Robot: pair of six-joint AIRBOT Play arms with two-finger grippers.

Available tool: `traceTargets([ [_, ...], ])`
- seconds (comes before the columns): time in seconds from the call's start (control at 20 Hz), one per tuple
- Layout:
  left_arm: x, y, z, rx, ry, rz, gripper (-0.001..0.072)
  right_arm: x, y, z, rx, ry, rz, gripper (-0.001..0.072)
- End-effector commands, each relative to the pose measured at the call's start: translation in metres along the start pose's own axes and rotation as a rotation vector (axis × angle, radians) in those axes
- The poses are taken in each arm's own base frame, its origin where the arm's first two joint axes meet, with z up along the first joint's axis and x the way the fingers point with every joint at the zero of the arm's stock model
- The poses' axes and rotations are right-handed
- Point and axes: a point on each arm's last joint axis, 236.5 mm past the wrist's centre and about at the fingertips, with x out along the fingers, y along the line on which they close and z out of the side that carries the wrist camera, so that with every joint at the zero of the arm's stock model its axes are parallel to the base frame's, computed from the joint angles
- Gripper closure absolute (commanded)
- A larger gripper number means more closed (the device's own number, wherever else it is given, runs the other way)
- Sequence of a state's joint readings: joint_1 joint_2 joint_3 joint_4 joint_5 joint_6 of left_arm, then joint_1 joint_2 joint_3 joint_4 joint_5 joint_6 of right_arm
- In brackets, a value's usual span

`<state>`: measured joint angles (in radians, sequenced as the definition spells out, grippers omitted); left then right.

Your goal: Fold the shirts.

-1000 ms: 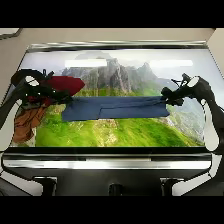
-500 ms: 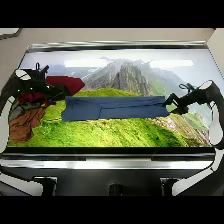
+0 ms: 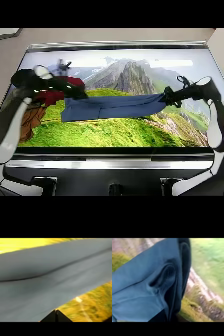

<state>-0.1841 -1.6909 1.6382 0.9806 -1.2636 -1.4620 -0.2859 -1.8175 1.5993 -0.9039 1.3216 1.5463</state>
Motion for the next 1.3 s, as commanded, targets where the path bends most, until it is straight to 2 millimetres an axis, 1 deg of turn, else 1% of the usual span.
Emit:
traceTargets([
  [0.0, 0.07, -0.074, -0.017, 0.063, 0.044, -0.115, 0.0678, -0.046, 0.06, -0.027, -0.153, -0.019, 0.047, 0.0677],
  [0.05, 0.093, -0.091, -0.024, 0.067, 0.055, -0.143, 0.0678, -0.057, 0.078, -0.041, -0.212, -0.022, 0.042, 0.0677],
  [0.1, 0.113, -0.1, -0.03, 0.052, 0.063, -0.156, 0.0678, -0.068, 0.093, -0.052, -0.263, -0.031, 0.031, 0.0677],
  [0.15, 0.13, -0.106, -0.033, 0.008, 0.07, -0.168, 0.0678, -0.081, 0.109, -0.063, -0.315, -0.054, 0.022, 0.0677],
  [0.25, 0.155, -0.114, -0.036, -0.087, 0.077, -0.216, 0.0679, -0.107, 0.138, -0.089, -0.409, -0.09, 0.018, 0.0677],
  [0.3, 0.163, -0.121, -0.036, -0.133, 0.079, -0.257, 0.0678, -0.119, 0.151, -0.103, -0.454, -0.106, 0.021, 0.0677],
  [0.4, 0.18, -0.134, -0.038, -0.218, 0.086, -0.325, 0.0678, -0.14, 0.172, -0.128, -0.519, -0.134, 0.034, 0.0676],
  [0.5, 0.196, -0.156, -0.043, -0.288, 0.09, -0.392, 0.0678, -0.159, 0.186, -0.144, -0.536, -0.172, 0.051, 0.0676],
  [0.6, 0.212, -0.184, -0.051, -0.351, 0.09, -0.453, 0.0678, -0.174, 0.192, -0.153, -0.537, -0.207, 0.058, 0.0675],
  [0.65, 0.218, -0.199, -0.054, -0.363, 0.081, -0.489, 0.0678, -0.177, 0.193, -0.155, -0.531, -0.214, 0.06, 0.0675],
  [0.7, 0.22, -0.209, -0.055, -0.357, 0.069, -0.52, 0.0679, -0.177, 0.193, -0.155, -0.521, -0.211, 0.06, 0.0675],
  [0.75, 0.216, -0.213, -0.053, -0.321, 0.055, -0.536, 0.068, -0.174, 0.192, -0.152, -0.516, -0.209, 0.061, 0.0675],
  [0.8, 0.208, -0.211, -0.046, -0.271, 0.031, -0.538, 0.0682, -0.171, 0.193, -0.146, -0.508, -0.215, 0.065, 0.0675],
  [0.85, 0.194, -0.2, -0.034, -0.216, -0.004, -0.502, 0.0682, -0.166, 0.196, -0.14, -0.499, -0.221, 0.082, 0.0676],
  [0.9, 0.173, -0.182, -0.018, -0.161, -0.046, -0.437, 0.0682, -0.16, 0.203, -0.133, -0.487, -0.22, 0.123, 0.0676],
  [0.95, 0.148, -0.16, 0.0, -0.121, -0.09, -0.367, 0.0682, -0.152, 0.212, -0.128, -0.478, -0.214, 0.17, 0.0676],
  [1.0, 0.112, -0.135, 0.021, -0.077, -0.149, -0.291, 0.0682, -0.139, 0.222, -0.123, -0.485, -0.208, 0.203, 0.0676],
  [1.05, 0.074, -0.111, 0.041, -0.044, -0.212, -0.227, 0.0682, -0.121, 0.232, -0.121, -0.495, -0.195, 0.22, 0.0676],
  [1.1, 0.027, -0.086, 0.06, -0.024, -0.289, -0.166, 0.0681, -0.098, 0.243, -0.123, -0.505, -0.172, 0.23, 0.0676],
  [1.15, -0.018, -0.066, 0.075, -0.02, -0.364, -0.124, 0.0681, -0.07, 0.254, -0.126, -0.514, -0.142, 0.242, 0.0676],
  [1.2, -0.068, -0.049, 0.087, -0.022, -0.449, -0.09, 0.0681, -0.042, 0.265, -0.132, -0.518, -0.112, 0.257, 0.0676],
  [1.25, -0.112, -0.037, 0.093, -0.028, -0.522, -0.065, 0.0681, -0.012, 0.276, -0.138, -0.512, -0.082, 0.279, 0.0676],
])
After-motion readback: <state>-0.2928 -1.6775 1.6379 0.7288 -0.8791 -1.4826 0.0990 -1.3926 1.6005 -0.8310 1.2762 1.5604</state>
